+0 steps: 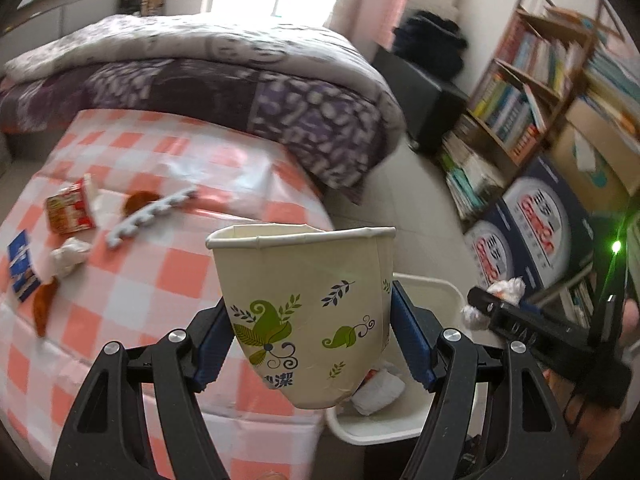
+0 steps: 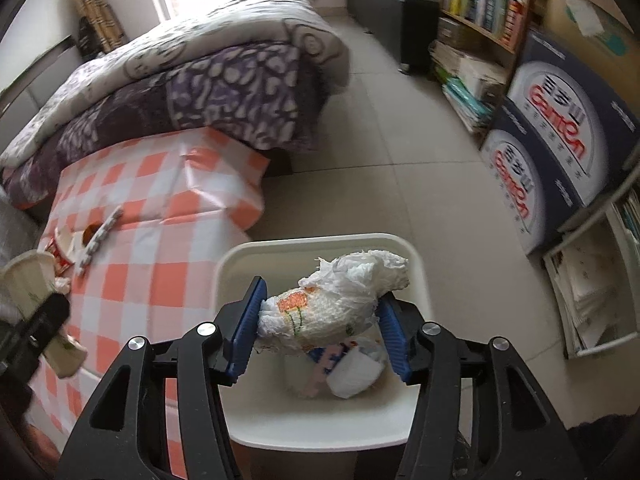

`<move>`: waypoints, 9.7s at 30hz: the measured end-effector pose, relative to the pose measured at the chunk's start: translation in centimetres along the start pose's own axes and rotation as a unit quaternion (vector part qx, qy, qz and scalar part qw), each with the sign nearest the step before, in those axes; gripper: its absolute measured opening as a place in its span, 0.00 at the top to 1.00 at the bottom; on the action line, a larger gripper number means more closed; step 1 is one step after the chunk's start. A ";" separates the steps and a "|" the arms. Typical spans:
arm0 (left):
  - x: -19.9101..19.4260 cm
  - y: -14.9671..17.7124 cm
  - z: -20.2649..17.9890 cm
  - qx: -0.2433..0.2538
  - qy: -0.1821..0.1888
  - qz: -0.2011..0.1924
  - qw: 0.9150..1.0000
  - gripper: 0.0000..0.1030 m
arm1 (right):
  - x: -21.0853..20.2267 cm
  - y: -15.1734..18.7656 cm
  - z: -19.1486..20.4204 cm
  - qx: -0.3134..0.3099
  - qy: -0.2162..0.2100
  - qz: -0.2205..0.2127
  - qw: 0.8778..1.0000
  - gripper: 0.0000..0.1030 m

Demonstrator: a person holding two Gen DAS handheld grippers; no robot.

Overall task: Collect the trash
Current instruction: 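Carry the bundle and cup over the white bin and open both grippers, then grasp the orange peel with the left gripper while the right gripper moves toward the tissue, then grasp the white tissue bundle with the right gripper while the left gripper holds the peel, then carry the peel and tissue over the white bin and open both grippers, then grasp the blue biscuit box with the left gripper, then grasp the white plastic strip with the right gripper while the left gripper holds the box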

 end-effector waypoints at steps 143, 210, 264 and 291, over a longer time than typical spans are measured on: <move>-8.2 -1.0 31.6 -0.201 -0.236 0.003 0.951 0.82 | 6.7 4.7 37.3 -0.215 -0.165 -0.026 0.962 0.62; 6.4 1.2 -3.5 0.071 0.043 0.093 0.992 0.42 | 2.8 -4.2 -4.2 0.090 0.034 0.001 0.995 0.19; -0.8 -0.1 39.8 -0.253 -0.323 0.031 0.911 0.46 | 17.1 -0.1 32.9 0.047 -0.046 0.042 0.997 0.07; -3.9 -0.6 34.9 -0.226 -0.285 0.001 0.932 0.46 | 12.2 0.9 28.7 -0.118 -0.087 0.001 0.989 0.91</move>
Point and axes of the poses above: each gripper's, at about its wrist camera, not at the fingertips, and x roughly the way its jaws point, z to its left, y to its underside, the point moved 4 cm from there along x, roughly the way its jaws point, and after that the axes turned 2 degrees about -y, right-handed, at the moved point
